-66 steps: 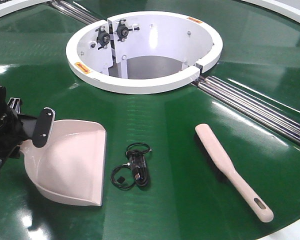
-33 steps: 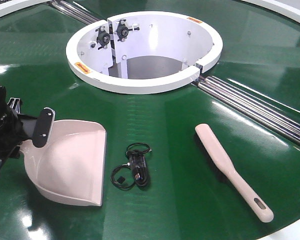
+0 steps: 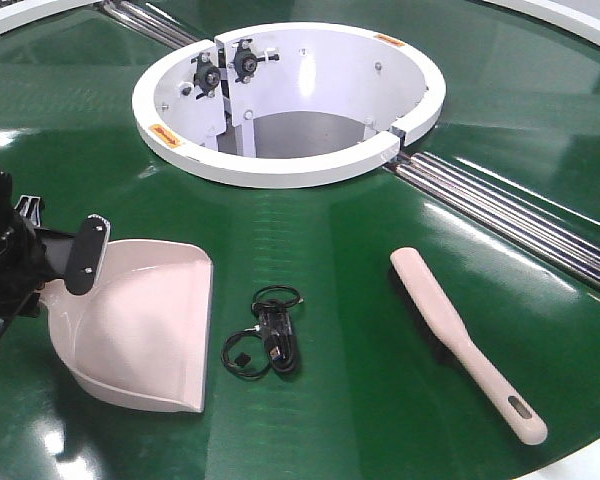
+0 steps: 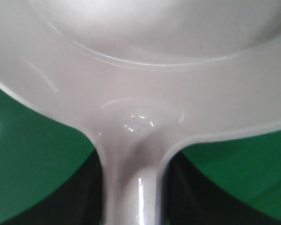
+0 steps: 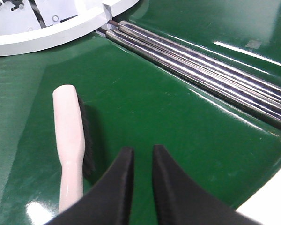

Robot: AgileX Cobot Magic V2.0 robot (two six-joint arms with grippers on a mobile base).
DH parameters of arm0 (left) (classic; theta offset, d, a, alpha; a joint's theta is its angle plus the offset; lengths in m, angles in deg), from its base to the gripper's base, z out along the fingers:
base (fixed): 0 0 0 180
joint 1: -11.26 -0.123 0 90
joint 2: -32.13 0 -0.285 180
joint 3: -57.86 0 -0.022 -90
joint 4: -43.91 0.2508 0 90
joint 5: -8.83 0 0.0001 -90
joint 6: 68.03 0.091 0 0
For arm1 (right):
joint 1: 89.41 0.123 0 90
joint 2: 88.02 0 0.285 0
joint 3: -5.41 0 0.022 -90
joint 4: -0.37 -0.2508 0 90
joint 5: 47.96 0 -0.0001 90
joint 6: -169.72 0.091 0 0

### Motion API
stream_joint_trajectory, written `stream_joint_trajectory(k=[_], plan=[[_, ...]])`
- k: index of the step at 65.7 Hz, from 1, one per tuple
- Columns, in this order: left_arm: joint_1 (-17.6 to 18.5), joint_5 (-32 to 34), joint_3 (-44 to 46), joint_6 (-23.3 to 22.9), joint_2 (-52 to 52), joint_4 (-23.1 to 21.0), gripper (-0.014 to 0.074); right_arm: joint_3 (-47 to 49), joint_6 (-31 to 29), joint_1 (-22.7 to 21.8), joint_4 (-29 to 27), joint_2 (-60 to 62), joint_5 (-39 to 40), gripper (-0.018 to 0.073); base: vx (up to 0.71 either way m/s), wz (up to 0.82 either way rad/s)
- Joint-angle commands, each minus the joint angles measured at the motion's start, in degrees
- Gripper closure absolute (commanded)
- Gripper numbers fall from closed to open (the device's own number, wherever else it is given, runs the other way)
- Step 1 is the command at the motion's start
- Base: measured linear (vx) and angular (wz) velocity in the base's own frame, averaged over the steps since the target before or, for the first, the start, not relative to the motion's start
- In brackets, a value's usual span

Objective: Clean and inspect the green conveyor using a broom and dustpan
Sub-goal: 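Reach the right gripper down and grasp the pink brush handle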

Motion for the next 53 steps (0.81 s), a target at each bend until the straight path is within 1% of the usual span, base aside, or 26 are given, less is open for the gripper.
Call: stream_joint_trajectory(k=[1,6,13,20,26,43,53], plan=[[0.39,-0.35,1.73,0.39,-2.16,0.34,0.0603,4.51,-2.52,2.47,0.65,-0.95,0.22,0.0293,0.0,0.0],[0.39,-0.35,1.73,0.39,-2.16,0.34,0.0603,6.32,-4.77,5.26,0.65,-2.42,-2.73,0.0201,0.0,0.0],[0.39,-0.35,1.73,0.39,-2.16,0.34,0.0603,8.31,-4.78,9.1,0.35,-5.93,-5.7,0.0101,0.0,0.0],[0.39,-0.3,1.73,0.39,-2.16,0.34,0.0603,10.58,-4.07,11.99,0.28,-10.37,-7.91,0.0043,0.0,0.0],[0.39,-0.3,1.73,0.39,-2.16,0.34,0.0603,12.83,-3.22,14.17,0.12,-14.22,-10.25,0.0029,0.0,0.0],[0.39,-0.3,1.73,0.39,-2.16,0.34,0.0603,19.24,-2.63,19.07,0.17,-27.28,-17.19,0.0031,0.0,0.0],[0.39,-0.35,1.73,0.39,-2.16,0.34,0.0603,22.73,-2.69,19.65,0.22,-35.58,-20.48,0.0031,0.0,0.0]])
